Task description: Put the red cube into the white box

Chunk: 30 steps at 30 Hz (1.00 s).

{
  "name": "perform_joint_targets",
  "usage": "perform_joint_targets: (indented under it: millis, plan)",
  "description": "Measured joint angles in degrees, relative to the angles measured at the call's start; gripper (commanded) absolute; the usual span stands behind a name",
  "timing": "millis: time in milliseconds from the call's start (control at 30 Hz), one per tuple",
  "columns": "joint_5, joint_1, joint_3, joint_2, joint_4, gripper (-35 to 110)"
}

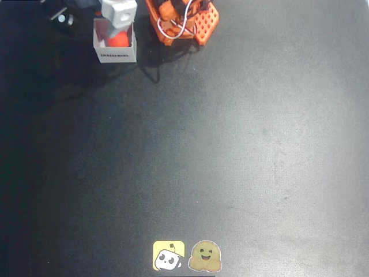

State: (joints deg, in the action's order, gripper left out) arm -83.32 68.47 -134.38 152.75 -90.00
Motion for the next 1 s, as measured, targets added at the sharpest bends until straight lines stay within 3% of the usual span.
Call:
perform_joint_targets:
  millis: [133, 367, 1000]
  plan:
    - [0.5, 0.0, 0.0, 0.0, 0.0, 0]
    - [3.3, -4.4, 0.1, 0.0, 2.3, 0]
    - [-0.2, -59.8, 1.4, -9.2, 24.7, 0]
